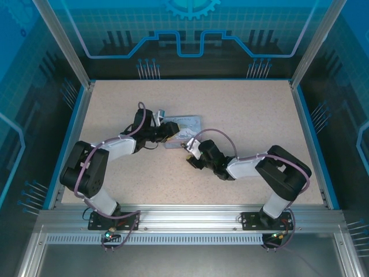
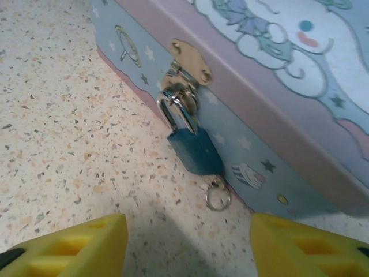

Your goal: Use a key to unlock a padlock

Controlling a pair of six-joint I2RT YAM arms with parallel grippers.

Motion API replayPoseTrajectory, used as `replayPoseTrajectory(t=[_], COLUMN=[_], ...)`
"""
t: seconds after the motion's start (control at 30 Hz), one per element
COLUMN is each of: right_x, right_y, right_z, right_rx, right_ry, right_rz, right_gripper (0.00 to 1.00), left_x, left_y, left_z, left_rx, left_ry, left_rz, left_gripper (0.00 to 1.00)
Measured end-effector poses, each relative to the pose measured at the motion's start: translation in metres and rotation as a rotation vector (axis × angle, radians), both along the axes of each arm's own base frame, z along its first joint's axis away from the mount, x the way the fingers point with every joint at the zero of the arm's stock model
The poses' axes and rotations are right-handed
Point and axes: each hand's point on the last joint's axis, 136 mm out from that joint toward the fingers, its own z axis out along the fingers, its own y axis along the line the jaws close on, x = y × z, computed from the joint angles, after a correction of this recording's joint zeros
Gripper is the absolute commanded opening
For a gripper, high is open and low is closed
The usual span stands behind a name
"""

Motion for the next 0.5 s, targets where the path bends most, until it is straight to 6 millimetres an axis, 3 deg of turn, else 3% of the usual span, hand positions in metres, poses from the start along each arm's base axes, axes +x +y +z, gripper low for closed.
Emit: replayPoseTrajectory(t=[0.2,0.37,0.5], right_x=[-0.010,-0.026,-0.038], right_y=[-0.010,-0.013,-0.013], right_z=[0.016,0.009,0.002], right_rx=[0.043,0.029,0.017], right_ry=[-0.021,-0.009,0.001], right_rz=[-0.012,0.003,0.015], right_gripper=[0.70,0.78,0.82], left_x=[-0.025,-0.047,-0.048], left_y=[-0.013,-0.023,-0.017], left_z=[0.003,0.018,0.037], left_rx=[-0.014,-0.032,-0.016], left_ry=[0.014,-0.007,-0.049], left_rz=[-0.032,-0.054,-0.036], left_gripper=[0.46,0.47,0.56])
